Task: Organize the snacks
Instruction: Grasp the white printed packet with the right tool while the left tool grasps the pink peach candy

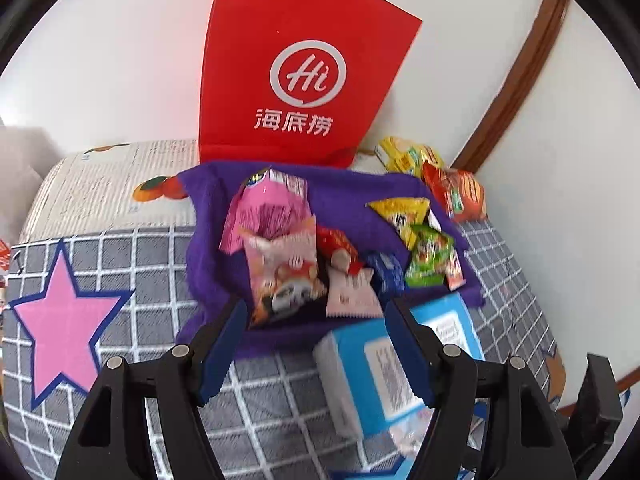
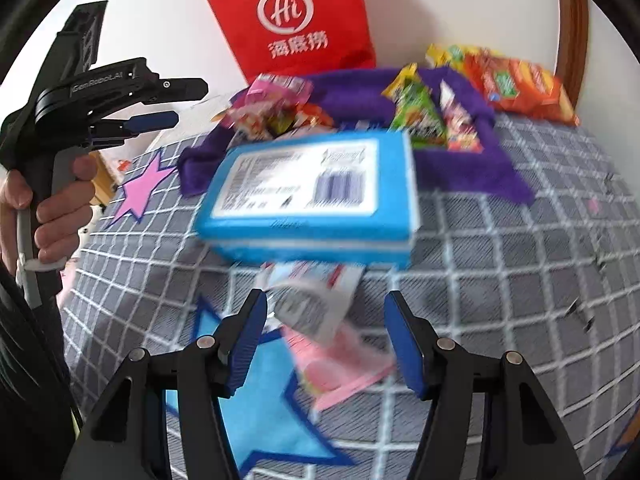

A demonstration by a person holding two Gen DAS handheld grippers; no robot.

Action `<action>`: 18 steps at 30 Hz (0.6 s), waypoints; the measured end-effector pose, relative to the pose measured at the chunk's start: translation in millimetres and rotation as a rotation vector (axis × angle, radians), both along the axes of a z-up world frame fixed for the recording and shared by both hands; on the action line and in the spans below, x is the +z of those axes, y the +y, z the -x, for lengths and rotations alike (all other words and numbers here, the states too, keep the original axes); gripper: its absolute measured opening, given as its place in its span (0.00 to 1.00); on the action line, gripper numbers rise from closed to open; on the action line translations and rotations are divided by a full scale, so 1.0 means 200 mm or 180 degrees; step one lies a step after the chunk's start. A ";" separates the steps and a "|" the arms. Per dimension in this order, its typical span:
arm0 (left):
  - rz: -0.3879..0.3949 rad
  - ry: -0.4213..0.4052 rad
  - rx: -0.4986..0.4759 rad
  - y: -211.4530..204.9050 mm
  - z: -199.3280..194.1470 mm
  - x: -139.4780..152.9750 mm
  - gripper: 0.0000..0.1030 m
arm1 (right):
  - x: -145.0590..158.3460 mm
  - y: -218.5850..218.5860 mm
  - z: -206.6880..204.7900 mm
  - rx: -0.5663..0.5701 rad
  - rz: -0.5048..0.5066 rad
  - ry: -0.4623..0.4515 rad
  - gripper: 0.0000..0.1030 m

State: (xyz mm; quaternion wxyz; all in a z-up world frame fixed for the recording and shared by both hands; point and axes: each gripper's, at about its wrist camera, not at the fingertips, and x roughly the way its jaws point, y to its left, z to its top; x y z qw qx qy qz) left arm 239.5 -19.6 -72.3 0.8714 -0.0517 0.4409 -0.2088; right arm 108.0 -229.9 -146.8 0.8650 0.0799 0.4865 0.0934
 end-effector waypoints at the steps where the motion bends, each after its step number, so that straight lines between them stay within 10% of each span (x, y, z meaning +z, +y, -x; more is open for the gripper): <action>1: -0.0017 -0.0008 -0.0001 0.01 0.02 0.00 0.68 | -0.01 0.02 -0.01 0.0005 0.0010 0.0010 0.60; 12: -0.0220 0.0012 0.0012 0.10 0.20 -0.06 0.68 | -0.17 0.16 -0.12 -0.0110 0.0293 0.0117 0.59; 18: -0.0253 0.0070 0.0013 0.12 0.27 -0.10 0.68 | -0.14 0.18 -0.13 -0.0091 0.0219 0.0111 0.33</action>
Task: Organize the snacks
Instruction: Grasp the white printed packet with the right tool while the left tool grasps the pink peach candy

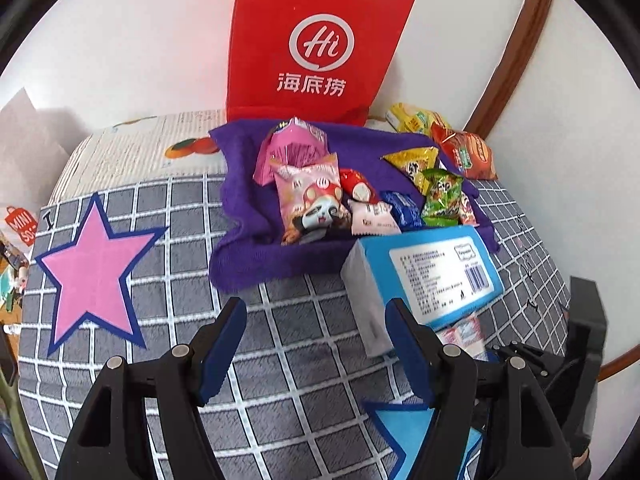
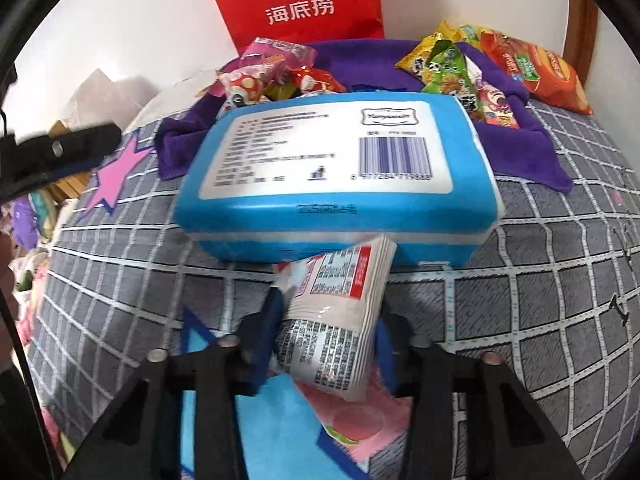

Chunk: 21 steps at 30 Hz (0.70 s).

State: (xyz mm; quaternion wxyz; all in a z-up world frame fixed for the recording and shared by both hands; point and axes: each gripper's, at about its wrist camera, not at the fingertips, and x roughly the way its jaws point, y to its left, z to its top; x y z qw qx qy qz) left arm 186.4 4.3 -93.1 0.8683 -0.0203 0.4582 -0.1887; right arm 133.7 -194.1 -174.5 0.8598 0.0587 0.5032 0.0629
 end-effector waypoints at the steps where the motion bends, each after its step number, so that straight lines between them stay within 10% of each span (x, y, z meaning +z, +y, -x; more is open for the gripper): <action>1: -0.0001 0.0006 -0.0006 0.00 0.01 0.00 0.68 | 0.01 0.00 0.01 0.0004 0.0027 -0.0022 0.31; 21: -0.0045 0.0075 -0.0055 -0.12 0.29 -0.06 0.68 | 0.29 -0.14 0.31 -0.0085 -0.0106 -0.0483 0.18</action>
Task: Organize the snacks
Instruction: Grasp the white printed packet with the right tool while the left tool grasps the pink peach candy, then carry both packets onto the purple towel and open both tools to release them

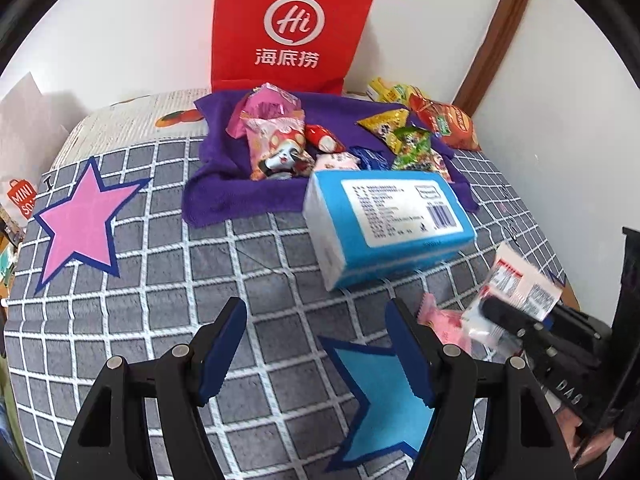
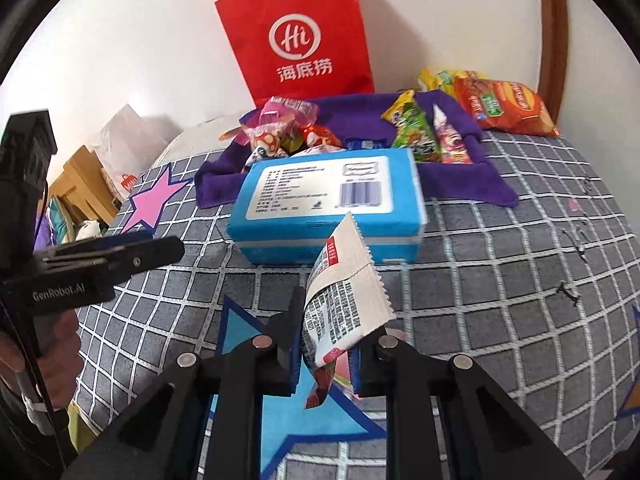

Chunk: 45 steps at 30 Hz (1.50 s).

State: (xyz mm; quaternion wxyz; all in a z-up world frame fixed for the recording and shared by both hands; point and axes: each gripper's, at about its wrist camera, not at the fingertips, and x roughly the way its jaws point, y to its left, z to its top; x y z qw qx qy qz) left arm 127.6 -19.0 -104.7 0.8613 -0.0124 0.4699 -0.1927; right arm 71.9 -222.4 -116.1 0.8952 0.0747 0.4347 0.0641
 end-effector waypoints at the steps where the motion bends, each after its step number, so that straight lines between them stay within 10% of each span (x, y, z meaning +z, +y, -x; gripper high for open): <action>1: -0.0006 0.0002 -0.0009 -0.01 0.01 0.00 0.68 | 0.01 -0.02 0.01 -0.0018 -0.0008 -0.0014 0.18; 14: -0.0033 0.0158 -0.0418 -0.33 0.11 -0.13 0.68 | -0.16 -0.42 0.19 -0.0649 0.0351 0.0129 0.18; 36: -0.0429 0.0160 -0.0911 -0.73 0.14 -0.32 0.73 | -0.28 -0.61 0.24 -0.0750 -0.0064 0.0142 0.18; 45: -0.0402 0.0045 -0.0855 -0.73 0.12 -0.32 0.49 | -0.24 -0.62 0.26 -0.0782 -0.0014 0.0109 0.18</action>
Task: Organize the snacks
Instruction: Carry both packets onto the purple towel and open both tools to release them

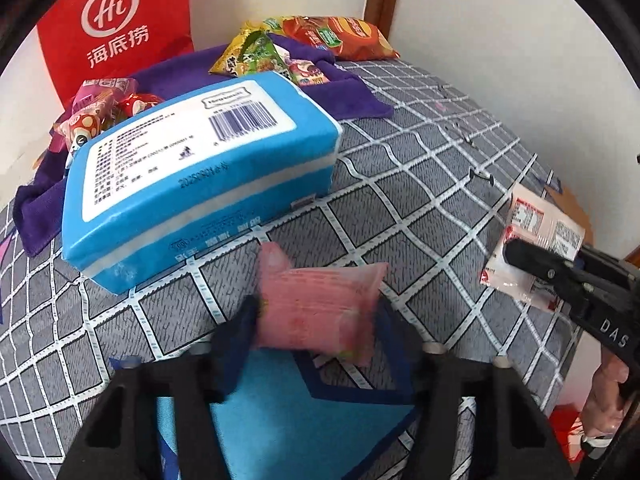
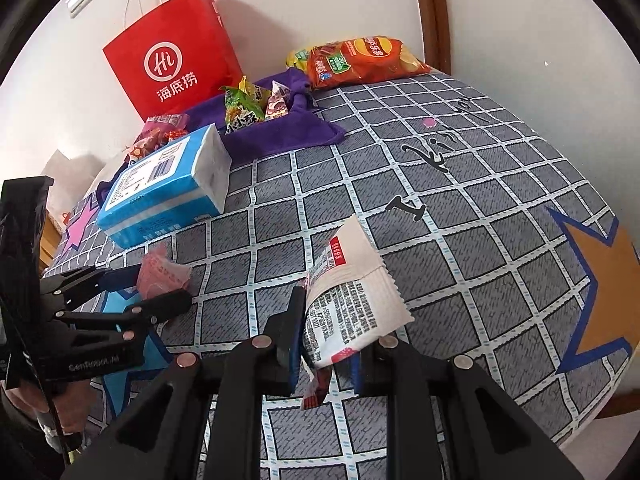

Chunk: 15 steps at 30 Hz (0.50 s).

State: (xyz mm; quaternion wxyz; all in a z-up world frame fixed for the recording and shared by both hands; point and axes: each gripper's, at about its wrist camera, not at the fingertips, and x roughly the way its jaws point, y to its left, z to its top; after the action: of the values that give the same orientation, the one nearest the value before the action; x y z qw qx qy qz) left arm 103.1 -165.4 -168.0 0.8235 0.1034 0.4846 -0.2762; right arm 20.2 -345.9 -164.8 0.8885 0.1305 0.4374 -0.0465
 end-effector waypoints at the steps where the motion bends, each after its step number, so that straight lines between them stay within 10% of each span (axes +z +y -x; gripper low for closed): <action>1: 0.0050 0.0055 0.0010 0.01 -0.01 0.00 0.46 | 0.01 0.00 0.00 0.0004 0.0022 -0.0004 0.18; 15: 0.0217 -0.0200 0.0118 0.23 0.02 0.25 0.38 | 0.27 0.11 -0.08 0.0107 0.0110 -0.0181 0.18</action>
State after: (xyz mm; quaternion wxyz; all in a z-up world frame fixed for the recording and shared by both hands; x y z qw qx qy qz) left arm 98.2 -119.5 -117.2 0.8464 0.0748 0.4506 -0.2739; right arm 36.3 -323.9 -111.8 0.9034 0.1090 0.4133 -0.0354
